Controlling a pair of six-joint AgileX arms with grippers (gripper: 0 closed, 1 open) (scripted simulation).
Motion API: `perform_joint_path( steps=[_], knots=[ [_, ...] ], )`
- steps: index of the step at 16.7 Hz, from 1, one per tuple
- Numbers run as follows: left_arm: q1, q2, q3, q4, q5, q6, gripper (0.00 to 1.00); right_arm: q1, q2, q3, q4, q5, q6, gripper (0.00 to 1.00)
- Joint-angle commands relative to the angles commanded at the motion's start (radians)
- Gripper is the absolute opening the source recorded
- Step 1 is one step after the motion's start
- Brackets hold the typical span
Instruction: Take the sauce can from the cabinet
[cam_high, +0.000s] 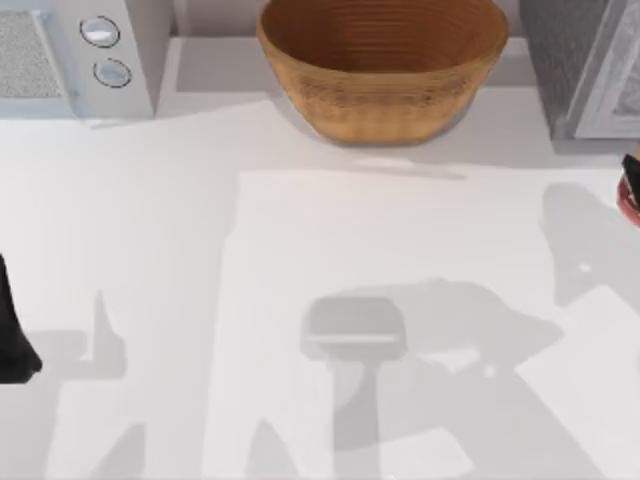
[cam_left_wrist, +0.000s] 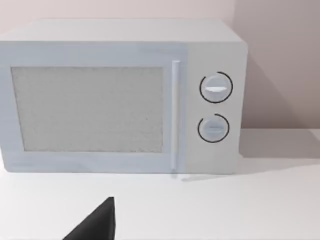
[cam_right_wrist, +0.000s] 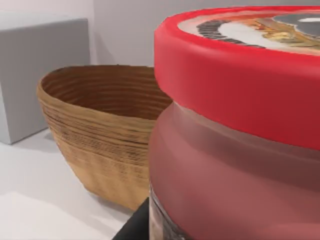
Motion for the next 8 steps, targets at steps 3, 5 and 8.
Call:
perform_joint_path(
  steps=[3,5,8],
  knots=[
    [0.000,0.000,0.000,0.000,0.000,0.000,1.00,-0.011,0.122,0.024,0.100,-0.054,0.002,0.00],
    [0.000,0.000,0.000,0.000,0.000,0.000,1.00,-0.018,0.202,0.040,0.165,-0.090,0.002,0.00],
    [0.000,0.000,0.000,0.000,0.000,0.000,1.00,-0.030,0.326,0.064,0.266,-0.143,0.004,0.00]
  ],
)
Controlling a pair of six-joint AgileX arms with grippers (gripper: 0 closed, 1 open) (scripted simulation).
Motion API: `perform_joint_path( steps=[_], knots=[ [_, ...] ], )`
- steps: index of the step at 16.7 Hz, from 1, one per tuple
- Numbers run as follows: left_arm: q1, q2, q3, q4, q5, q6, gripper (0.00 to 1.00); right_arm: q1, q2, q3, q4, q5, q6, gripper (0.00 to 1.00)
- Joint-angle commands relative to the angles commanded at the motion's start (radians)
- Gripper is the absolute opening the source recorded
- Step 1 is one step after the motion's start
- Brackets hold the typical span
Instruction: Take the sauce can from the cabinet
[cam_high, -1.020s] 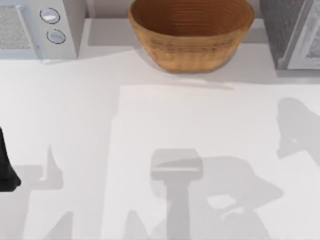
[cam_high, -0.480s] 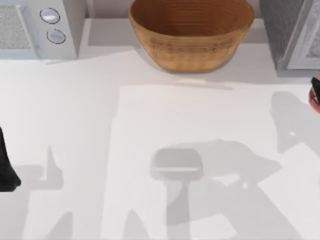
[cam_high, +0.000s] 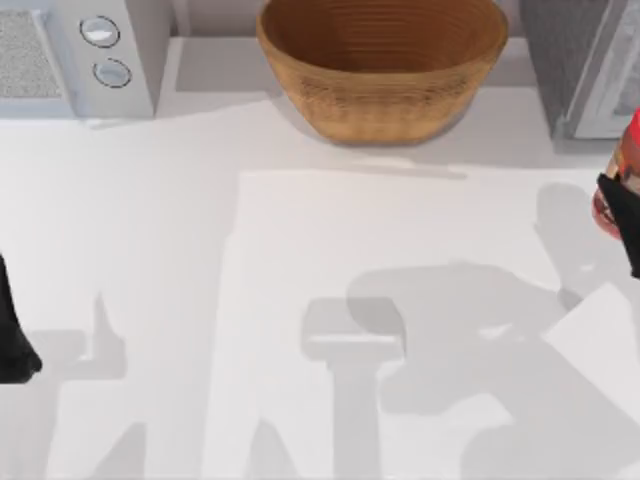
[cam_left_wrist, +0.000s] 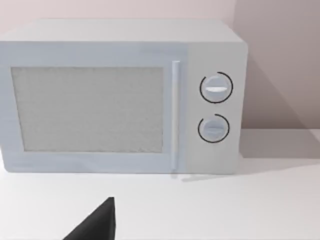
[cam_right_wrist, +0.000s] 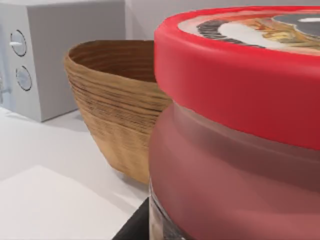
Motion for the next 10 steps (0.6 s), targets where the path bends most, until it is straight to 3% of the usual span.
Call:
perform_joint_path(
  steps=[10],
  knots=[
    [0.000,0.000,0.000,0.000,0.000,0.000,1.00,-0.023,0.307,0.057,0.245,-0.140,0.004,0.00]
  ],
)
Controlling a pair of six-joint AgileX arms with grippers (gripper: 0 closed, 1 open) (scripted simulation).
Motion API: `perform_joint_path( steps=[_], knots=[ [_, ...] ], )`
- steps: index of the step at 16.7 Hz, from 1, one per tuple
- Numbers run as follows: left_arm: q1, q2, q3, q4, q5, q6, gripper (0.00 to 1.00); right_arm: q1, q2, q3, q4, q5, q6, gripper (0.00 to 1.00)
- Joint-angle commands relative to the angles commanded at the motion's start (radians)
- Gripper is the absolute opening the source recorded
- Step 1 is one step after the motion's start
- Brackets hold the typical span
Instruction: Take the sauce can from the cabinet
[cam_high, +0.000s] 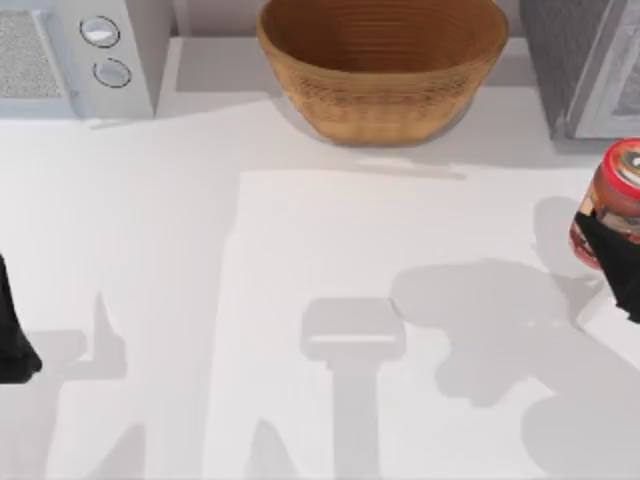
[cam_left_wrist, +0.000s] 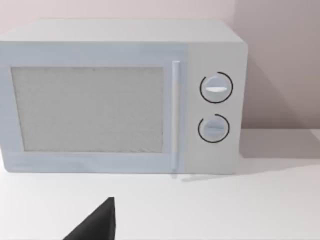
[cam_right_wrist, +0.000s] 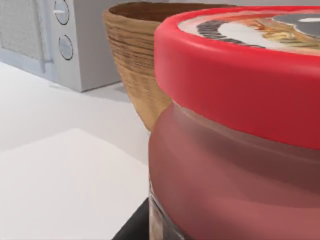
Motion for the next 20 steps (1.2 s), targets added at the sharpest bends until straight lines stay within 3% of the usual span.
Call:
perform_joint_path(
  steps=[6,14,18,20],
  knots=[
    [0.000,0.000,0.000,0.000,0.000,0.000,1.00,0.007,0.002,0.000,-0.002,0.003,0.001,0.00],
    [0.000,0.000,0.000,0.000,0.000,0.000,1.00,0.156,0.170,0.169,-0.006,0.158,-0.006,0.00],
    [0.000,0.000,0.000,0.000,0.000,0.000,1.00,0.163,0.176,0.176,-0.007,0.165,-0.007,0.00],
    [0.000,0.000,0.000,0.000,0.000,0.000,1.00,0.163,0.176,0.176,-0.007,0.165,-0.007,0.15]
  ],
)
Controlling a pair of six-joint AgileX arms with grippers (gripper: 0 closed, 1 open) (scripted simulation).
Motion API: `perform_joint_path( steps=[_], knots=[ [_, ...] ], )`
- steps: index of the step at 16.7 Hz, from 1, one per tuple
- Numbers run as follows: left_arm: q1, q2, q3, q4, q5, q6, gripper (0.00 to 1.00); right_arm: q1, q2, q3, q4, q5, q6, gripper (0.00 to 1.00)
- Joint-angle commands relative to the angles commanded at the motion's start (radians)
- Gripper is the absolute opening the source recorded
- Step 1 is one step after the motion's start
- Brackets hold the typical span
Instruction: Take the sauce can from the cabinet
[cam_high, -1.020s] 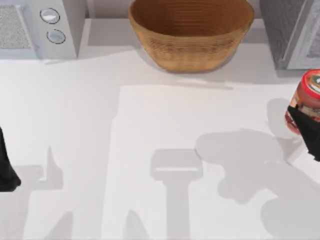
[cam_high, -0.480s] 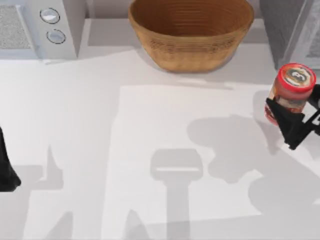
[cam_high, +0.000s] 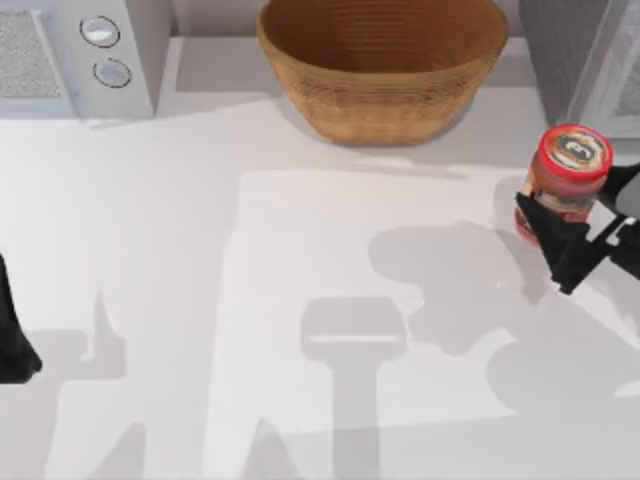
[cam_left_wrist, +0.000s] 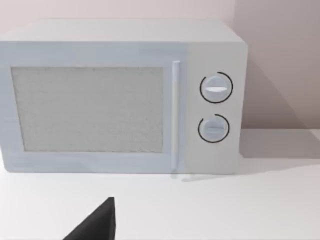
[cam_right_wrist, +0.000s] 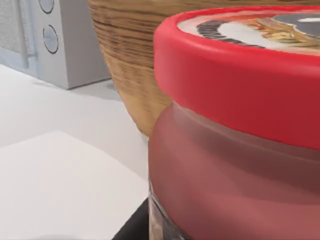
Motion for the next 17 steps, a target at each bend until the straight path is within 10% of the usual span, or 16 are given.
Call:
perform_joint_path(
  steps=[11,17],
  knots=[
    [0.000,0.000,0.000,0.000,0.000,0.000,1.00,0.000,0.000,0.000,0.000,0.000,0.000,0.98],
    [0.000,0.000,0.000,0.000,0.000,0.000,1.00,0.000,0.000,0.000,0.000,0.000,0.000,1.00]
  ],
)
